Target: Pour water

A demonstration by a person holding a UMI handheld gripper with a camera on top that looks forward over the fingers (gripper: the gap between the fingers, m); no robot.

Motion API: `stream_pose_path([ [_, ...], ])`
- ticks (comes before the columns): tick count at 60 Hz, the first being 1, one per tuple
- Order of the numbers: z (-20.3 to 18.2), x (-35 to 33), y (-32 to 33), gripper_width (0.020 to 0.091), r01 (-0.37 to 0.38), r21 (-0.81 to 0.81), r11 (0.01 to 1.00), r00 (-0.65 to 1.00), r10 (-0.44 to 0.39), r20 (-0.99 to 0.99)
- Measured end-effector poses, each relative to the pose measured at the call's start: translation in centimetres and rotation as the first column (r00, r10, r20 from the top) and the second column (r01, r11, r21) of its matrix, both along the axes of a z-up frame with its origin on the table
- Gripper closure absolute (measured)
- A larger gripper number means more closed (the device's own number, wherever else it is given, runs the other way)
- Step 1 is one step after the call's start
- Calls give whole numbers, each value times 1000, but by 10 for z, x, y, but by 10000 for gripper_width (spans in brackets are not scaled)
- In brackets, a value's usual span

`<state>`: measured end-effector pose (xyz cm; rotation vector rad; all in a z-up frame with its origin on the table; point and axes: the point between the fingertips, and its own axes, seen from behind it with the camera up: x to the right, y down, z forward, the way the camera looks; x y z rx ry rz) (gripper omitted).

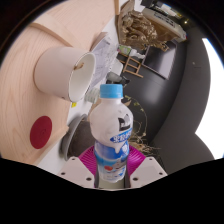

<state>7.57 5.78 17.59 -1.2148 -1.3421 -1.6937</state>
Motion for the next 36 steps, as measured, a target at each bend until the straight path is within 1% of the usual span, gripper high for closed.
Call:
stream_pose_path([
  [4,-2,-2,2,761,-13,-8,1000,1000,13,-2],
  [8,-3,-3,1,760,-16,-3,1000,998,16,-67],
  [12,-3,-1,1,758,-9,6,1000,981,10,-193],
  [17,-5,5,-2,758,18,3,1000,894,-15,-448],
  [22,-7,6,-6,758,44,4,999,711,-29,-702],
  [26,-13,1,-7,755,45,-16,999,512,-37,-858],
  [31,-25,2,-8,756,66,-48,997,272,-64,-960],
  [36,-44,7,-7,756,76,-95,993,45,-99,-994],
])
